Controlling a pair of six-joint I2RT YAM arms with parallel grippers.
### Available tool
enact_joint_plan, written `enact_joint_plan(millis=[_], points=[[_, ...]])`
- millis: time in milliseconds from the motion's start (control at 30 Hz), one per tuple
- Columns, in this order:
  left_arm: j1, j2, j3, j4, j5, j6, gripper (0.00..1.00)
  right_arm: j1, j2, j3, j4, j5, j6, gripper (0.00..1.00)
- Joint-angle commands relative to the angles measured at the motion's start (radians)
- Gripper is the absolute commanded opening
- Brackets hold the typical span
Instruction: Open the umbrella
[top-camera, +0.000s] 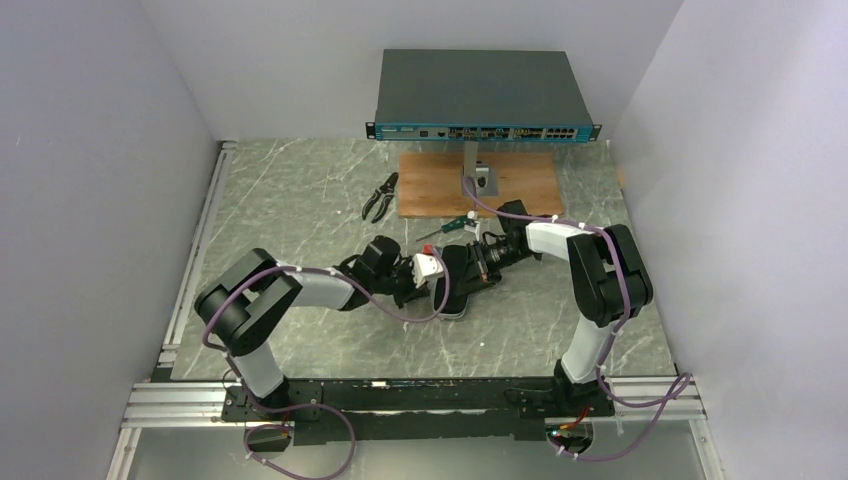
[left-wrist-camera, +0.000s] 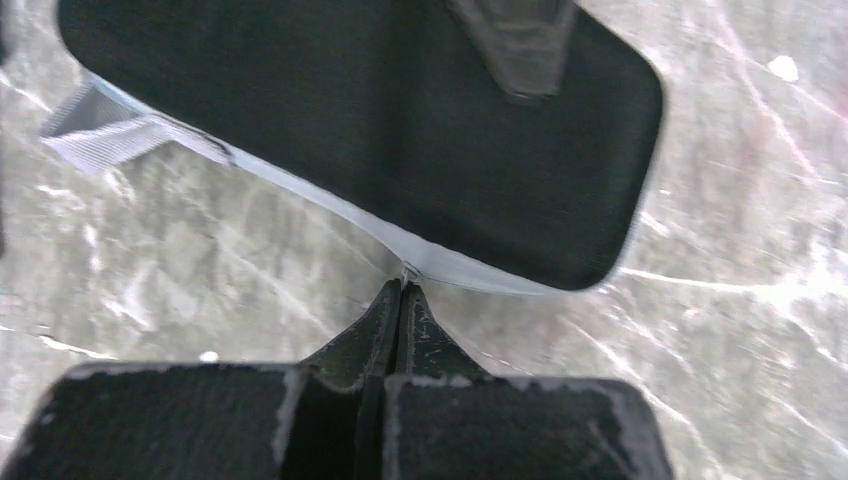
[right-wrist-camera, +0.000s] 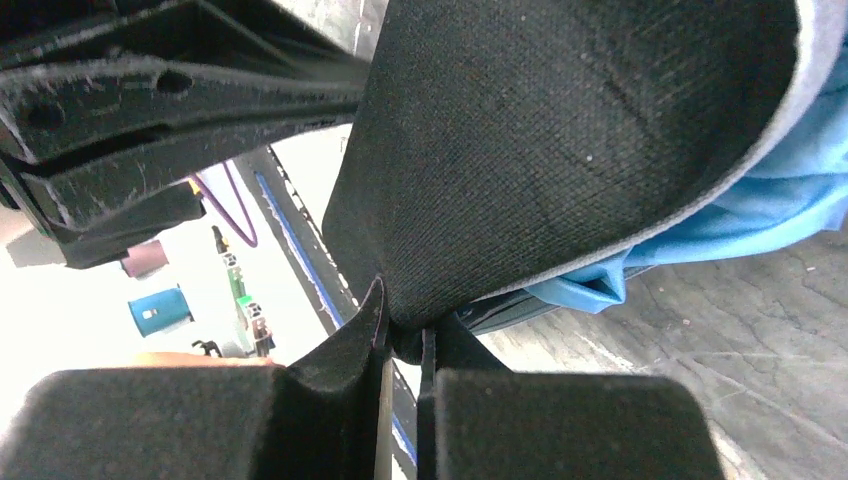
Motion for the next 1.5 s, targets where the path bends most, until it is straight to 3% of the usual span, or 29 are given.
enact_joint_plan(millis=[0,267,433,467,533,667,700,800,1233,1467], points=[[0.053,0.057,0.096,-0.005,-0.03,0.073,0.0,0.01,0.024,-0.003,-0.066,0.071,-0.1,0.0],[0.058,0.167,0.236,0.025,-0.056,0.006,0.0,0.012,0.027,0.029,-0.097,0.067,-0.151,0.0],[0.068,0.155,0.255,-0.004,-0.07,-0.049,0.03,0.012,0.026,0.048,-0.104,0.107,-0.171,0.0],[0.069,0.136,0.237,-0.007,-0.066,-0.049,0.14,0.011,0.025,0.061,-0.108,0.116,-0.175,0.0],[0.07,0.091,0.198,-0.024,-0.06,-0.047,0.36,0.009,0.02,0.087,-0.126,0.132,-0.184,0.13],[0.086,-0.017,0.116,-0.098,-0.056,-0.075,0.73,0.008,-0.017,0.132,-0.164,0.134,-0.186,0.52],[0.089,-0.043,0.103,-0.129,-0.06,-0.08,0.8,0.009,-0.033,0.14,-0.167,0.134,-0.18,0.56],[0.092,-0.126,0.055,-0.169,-0.073,-0.104,0.9,0.009,-0.078,0.15,-0.176,0.119,-0.166,0.61],[0.102,-0.323,-0.011,-0.236,-0.105,-0.155,0.95,0.064,-0.107,0.188,-0.097,-0.052,-0.056,0.54],[0.152,-0.35,-0.003,-0.262,-0.062,-0.275,0.96,0.204,-0.059,0.287,0.014,-0.038,0.013,0.54]])
